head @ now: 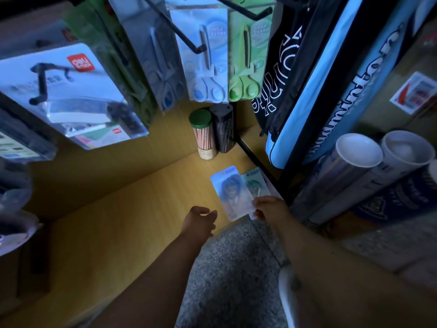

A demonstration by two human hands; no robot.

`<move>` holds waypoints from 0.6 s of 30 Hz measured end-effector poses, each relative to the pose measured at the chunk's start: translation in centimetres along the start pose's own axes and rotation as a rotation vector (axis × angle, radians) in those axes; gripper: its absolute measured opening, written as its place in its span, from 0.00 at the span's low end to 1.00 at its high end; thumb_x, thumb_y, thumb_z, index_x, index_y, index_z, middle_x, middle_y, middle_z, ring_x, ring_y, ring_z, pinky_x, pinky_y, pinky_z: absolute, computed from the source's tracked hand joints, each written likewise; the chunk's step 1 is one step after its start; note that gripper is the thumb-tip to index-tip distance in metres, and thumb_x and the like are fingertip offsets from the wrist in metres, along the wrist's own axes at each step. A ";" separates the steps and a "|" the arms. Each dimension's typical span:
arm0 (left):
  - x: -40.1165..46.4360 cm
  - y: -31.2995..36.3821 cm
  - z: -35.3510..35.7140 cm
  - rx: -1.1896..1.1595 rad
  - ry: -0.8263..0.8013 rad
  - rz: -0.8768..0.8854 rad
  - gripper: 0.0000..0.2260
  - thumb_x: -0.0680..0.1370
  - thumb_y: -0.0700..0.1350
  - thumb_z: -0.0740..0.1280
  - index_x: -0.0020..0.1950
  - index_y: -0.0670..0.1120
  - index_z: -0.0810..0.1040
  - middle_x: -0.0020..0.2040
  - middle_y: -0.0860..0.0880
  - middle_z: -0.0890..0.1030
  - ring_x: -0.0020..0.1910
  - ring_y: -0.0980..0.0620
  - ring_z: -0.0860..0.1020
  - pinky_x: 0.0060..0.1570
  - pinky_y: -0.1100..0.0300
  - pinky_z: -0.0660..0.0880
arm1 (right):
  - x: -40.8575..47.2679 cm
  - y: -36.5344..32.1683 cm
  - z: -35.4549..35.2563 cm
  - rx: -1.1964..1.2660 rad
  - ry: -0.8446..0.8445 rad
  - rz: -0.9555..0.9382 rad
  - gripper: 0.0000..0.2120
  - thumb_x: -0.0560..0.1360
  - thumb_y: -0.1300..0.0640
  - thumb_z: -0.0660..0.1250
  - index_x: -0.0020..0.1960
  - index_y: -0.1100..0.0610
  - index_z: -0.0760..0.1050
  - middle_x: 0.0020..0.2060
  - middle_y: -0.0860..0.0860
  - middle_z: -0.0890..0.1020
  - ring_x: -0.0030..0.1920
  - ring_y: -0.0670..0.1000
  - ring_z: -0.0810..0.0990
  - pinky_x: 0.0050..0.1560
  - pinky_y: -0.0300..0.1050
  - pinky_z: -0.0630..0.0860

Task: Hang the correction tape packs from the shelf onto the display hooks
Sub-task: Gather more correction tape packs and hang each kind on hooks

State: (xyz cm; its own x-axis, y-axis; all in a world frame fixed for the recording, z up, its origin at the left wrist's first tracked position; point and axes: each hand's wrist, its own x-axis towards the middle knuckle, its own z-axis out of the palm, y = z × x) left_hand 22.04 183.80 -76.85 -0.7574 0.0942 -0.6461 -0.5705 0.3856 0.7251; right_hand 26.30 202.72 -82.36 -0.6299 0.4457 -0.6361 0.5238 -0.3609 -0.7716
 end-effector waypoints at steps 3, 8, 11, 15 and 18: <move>0.1 0.2 0.7 -0.174 -0.020 -0.058 0.20 0.77 0.46 0.72 0.64 0.41 0.69 0.53 0.39 0.80 0.48 0.44 0.79 0.50 0.48 0.77 | -1.0 -0.8 0.4 -0.003 -0.143 0.011 0.09 0.74 0.69 0.67 0.37 0.59 0.77 0.27 0.54 0.77 0.22 0.46 0.75 0.25 0.36 0.73; 0.7 -0.1 1.2 -0.513 -0.096 -0.021 0.12 0.80 0.35 0.65 0.63 0.36 0.76 0.57 0.38 0.81 0.49 0.42 0.81 0.47 0.51 0.78 | -1.0 -0.6 0.9 -0.019 -0.209 0.064 0.10 0.74 0.66 0.69 0.34 0.59 0.77 0.25 0.53 0.77 0.22 0.47 0.74 0.24 0.36 0.70; 0.8 -0.6 1.0 -0.509 -0.106 -0.009 0.11 0.80 0.35 0.65 0.62 0.39 0.77 0.50 0.43 0.83 0.45 0.45 0.82 0.43 0.53 0.78 | 0.5 -0.3 -0.2 -0.269 0.081 0.038 0.10 0.76 0.55 0.68 0.42 0.62 0.78 0.33 0.56 0.79 0.32 0.51 0.78 0.36 0.44 0.74; 1.1 -1.6 0.3 -0.514 -0.140 -0.037 0.07 0.80 0.36 0.65 0.55 0.43 0.79 0.47 0.45 0.84 0.42 0.47 0.83 0.38 0.56 0.79 | 1.6 0.8 -2.4 -0.543 0.306 0.086 0.27 0.79 0.48 0.62 0.71 0.64 0.65 0.68 0.62 0.71 0.67 0.60 0.71 0.65 0.50 0.68; 1.2 -2.0 0.1 -0.520 -0.151 -0.041 0.08 0.80 0.36 0.64 0.58 0.42 0.79 0.48 0.44 0.84 0.44 0.46 0.83 0.42 0.54 0.80 | 2.6 1.2 -2.1 -0.485 0.229 0.158 0.28 0.80 0.48 0.60 0.72 0.66 0.62 0.70 0.63 0.68 0.68 0.60 0.69 0.67 0.50 0.65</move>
State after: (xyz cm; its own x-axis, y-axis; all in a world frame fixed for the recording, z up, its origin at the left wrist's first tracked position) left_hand 22.34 183.17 -79.10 -0.6989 0.2339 -0.6759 -0.7097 -0.1098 0.6959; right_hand 26.52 205.19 -84.88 -0.4097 0.6031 -0.6844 0.8396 -0.0440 -0.5414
